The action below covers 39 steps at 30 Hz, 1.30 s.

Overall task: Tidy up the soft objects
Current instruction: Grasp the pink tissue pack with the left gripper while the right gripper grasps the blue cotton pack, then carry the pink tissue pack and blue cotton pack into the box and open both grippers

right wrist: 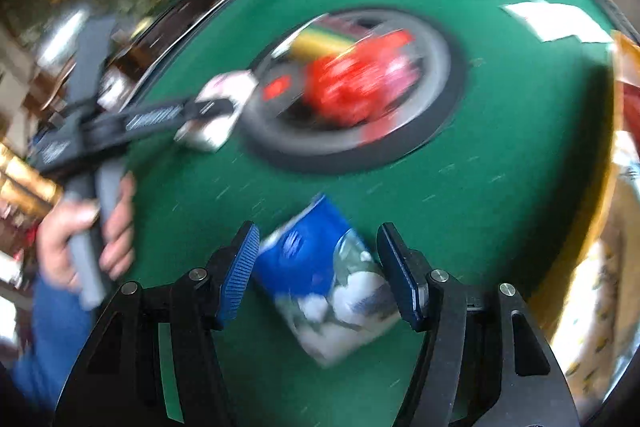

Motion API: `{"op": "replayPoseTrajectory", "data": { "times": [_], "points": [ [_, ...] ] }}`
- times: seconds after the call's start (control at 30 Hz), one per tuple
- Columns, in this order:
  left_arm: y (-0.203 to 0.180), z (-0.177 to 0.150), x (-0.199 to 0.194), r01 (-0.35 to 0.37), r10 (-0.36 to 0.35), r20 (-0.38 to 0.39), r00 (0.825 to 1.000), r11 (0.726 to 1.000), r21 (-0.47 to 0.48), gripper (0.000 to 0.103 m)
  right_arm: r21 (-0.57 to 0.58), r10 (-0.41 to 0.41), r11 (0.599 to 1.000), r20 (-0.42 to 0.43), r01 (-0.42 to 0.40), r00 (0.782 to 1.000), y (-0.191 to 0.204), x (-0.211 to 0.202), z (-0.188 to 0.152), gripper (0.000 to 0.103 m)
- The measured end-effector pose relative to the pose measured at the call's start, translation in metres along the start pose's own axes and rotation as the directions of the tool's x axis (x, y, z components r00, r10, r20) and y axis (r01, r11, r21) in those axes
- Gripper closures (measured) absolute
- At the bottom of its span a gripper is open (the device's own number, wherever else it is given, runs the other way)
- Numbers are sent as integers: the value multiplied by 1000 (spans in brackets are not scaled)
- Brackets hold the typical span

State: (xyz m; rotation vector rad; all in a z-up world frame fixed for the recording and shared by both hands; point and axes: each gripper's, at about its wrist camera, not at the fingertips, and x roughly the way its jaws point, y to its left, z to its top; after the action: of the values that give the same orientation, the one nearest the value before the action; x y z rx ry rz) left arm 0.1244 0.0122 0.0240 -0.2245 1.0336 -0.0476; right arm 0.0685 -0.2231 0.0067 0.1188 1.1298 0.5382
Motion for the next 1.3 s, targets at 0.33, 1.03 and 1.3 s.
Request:
{"op": "replayPoseTrajectory", "data": {
  "times": [0.33, 1.03, 1.3],
  "points": [
    [-11, -4, 4, -46, 45, 26, 999, 998, 45, 50, -260, -186, 949, 1, 180, 983, 44, 21, -16, 51],
    [-41, -10, -24, 90, -103, 164, 981, 993, 81, 52, 111, -130, 988, 278, 102, 952, -19, -45, 3, 50],
    [-49, -15, -21, 93, -110, 154, 982, 989, 113, 52, 182, -135, 980, 320, 79, 938, -32, -56, 3, 50]
  ]
}}
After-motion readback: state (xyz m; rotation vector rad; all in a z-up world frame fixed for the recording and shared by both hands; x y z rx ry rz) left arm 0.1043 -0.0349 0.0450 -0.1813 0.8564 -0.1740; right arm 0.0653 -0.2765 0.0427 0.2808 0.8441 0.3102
